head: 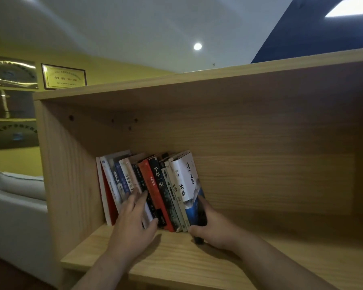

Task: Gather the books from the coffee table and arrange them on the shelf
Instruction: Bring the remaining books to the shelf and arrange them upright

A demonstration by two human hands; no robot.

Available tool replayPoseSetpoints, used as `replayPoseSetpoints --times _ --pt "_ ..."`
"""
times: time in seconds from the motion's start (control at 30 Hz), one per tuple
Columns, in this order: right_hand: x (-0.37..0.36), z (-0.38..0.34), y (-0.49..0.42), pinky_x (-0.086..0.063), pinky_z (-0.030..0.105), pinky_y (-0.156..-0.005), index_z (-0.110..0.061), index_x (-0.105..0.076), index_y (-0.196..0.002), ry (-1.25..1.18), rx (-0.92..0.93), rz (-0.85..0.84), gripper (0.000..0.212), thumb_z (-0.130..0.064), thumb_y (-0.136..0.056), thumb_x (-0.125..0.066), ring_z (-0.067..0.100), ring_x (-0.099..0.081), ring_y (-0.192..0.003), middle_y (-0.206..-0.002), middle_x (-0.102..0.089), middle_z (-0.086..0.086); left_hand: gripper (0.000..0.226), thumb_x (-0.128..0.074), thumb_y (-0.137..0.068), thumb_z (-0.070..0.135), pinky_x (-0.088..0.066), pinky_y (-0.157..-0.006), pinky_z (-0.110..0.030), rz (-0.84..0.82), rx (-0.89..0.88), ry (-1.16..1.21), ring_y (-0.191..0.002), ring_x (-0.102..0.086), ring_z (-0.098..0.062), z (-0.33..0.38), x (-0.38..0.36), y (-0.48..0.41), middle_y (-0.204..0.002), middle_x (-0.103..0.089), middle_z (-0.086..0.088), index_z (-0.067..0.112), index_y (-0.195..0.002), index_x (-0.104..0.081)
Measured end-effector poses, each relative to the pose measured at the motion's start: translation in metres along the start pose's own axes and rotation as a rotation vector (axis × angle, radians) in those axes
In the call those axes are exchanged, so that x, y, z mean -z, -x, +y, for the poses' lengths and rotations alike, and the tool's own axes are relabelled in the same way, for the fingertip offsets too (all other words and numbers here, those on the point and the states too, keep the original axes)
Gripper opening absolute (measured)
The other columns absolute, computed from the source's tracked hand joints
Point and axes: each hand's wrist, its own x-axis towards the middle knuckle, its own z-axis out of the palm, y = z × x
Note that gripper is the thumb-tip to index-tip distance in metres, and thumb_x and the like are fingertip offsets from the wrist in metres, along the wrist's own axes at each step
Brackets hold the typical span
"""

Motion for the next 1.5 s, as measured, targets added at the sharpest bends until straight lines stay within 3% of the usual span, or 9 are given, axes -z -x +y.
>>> replayPoseSetpoints --times 0.13,0.47,0.63,0.77,0.93,1.1,1.23,1.33,1.5 --pt "0.002 0.001 -0.010 -0.035 0.041 -0.120 -0.047 0.007 -0.159 -0.065 -0.031 -0.026 0.105 -0.034 -0.089 -0.070 0.022 -0.041 -0.145 -0.162 -0.038 -0.001 0.079 -0.061 -0.089 0.041 -0.011 -0.118 -0.033 -0.001 -0.025 -0.051 -0.150 0.007 -0.011 -0.001 -0.007 -0.003 -0.161 0.015 0.017 0.034 -0.154 -0.017" --pt "-0.003 0.010 -0.011 -0.018 0.037 -0.123 -0.041 -0.007 -0.162 -0.174 0.017 0.061 0.092 -0.028 -0.095 -0.069 0.016 -0.022 -0.153 -0.167 -0.022 -0.010 0.067 -0.063 -0.089 0.032 -0.016 -0.120 -0.032 0.102 -0.019 0.082 -0.148 -0.006 -0.007 0.001 -0.005 -0.003 -0.160 -0.007 0.016 0.030 -0.148 -0.032" --pt "0.000 0.006 -0.010 -0.021 0.038 -0.122 -0.038 -0.016 -0.161 -0.219 0.019 0.074 0.092 -0.025 -0.092 -0.074 0.017 -0.026 -0.151 -0.165 -0.028 -0.007 0.072 -0.061 -0.093 0.026 -0.020 -0.118 -0.043 0.387 0.418 0.396 -0.150 -0.012 -0.024 -0.017 0.008 -0.012 -0.162 -0.011 0.000 0.017 -0.153 -0.023" --pt "-0.001 0.008 -0.010 -0.026 0.038 -0.119 -0.040 -0.017 -0.160 -0.235 0.014 0.063 0.092 -0.026 -0.091 -0.075 0.017 -0.032 -0.148 -0.162 -0.034 -0.007 0.050 -0.054 -0.095 0.020 -0.042 -0.109 -0.045 0.411 0.523 0.644 -0.127 -0.049 -0.027 -0.033 0.002 -0.034 -0.137 -0.047 -0.007 0.011 -0.142 -0.038" --pt "-0.001 0.010 -0.012 -0.026 0.042 -0.121 -0.042 -0.015 -0.160 -0.265 0.008 0.052 0.093 -0.027 -0.091 -0.075 0.019 -0.032 -0.149 -0.162 -0.034 -0.005 0.048 -0.041 -0.100 0.038 -0.033 -0.110 -0.049 0.408 0.757 0.382 -0.130 -0.040 -0.038 -0.040 -0.004 -0.058 -0.141 -0.044 -0.019 0.006 -0.136 -0.049" --pt "-0.001 0.011 -0.013 -0.029 0.044 -0.123 -0.045 -0.013 -0.160 -0.272 0.012 0.042 0.093 -0.027 -0.091 -0.073 0.019 -0.035 -0.147 -0.162 -0.034 -0.005 0.037 -0.043 -0.101 0.036 -0.049 -0.098 -0.050 0.397 0.723 0.810 -0.107 -0.059 -0.033 -0.046 -0.008 -0.062 -0.121 -0.060 -0.014 0.011 -0.129 -0.049" --pt "-0.001 0.009 -0.013 -0.027 0.042 -0.120 -0.044 -0.012 -0.159 -0.253 0.020 0.038 0.091 -0.027 -0.093 -0.072 0.019 -0.033 -0.148 -0.162 -0.033 -0.004 0.019 -0.050 -0.101 0.030 -0.049 -0.076 -0.035 0.477 0.690 0.822 -0.084 -0.060 -0.019 -0.043 -0.006 -0.059 -0.102 -0.061 -0.004 0.015 -0.113 -0.049" --pt "0.000 0.008 -0.011 -0.028 0.041 -0.119 -0.044 -0.011 -0.160 -0.242 0.016 0.037 0.091 -0.028 -0.094 -0.071 0.020 -0.033 -0.148 -0.162 -0.034 -0.005 0.016 -0.052 -0.101 0.026 -0.048 -0.066 -0.029 0.484 0.644 0.833 -0.082 -0.061 -0.016 -0.038 -0.005 -0.052 -0.092 -0.063 0.005 0.016 -0.111 -0.058" --pt "0.002 0.008 -0.008 -0.029 0.040 -0.119 -0.044 -0.014 -0.160 -0.221 0.014 0.056 0.092 -0.029 -0.091 -0.074 0.020 -0.034 -0.148 -0.162 -0.035 -0.006 0.017 -0.047 -0.102 0.026 -0.055 -0.087 -0.046 0.449 0.590 0.881 -0.095 -0.068 -0.021 -0.034 0.007 -0.035 -0.100 -0.070 0.002 0.028 -0.108 -0.063"
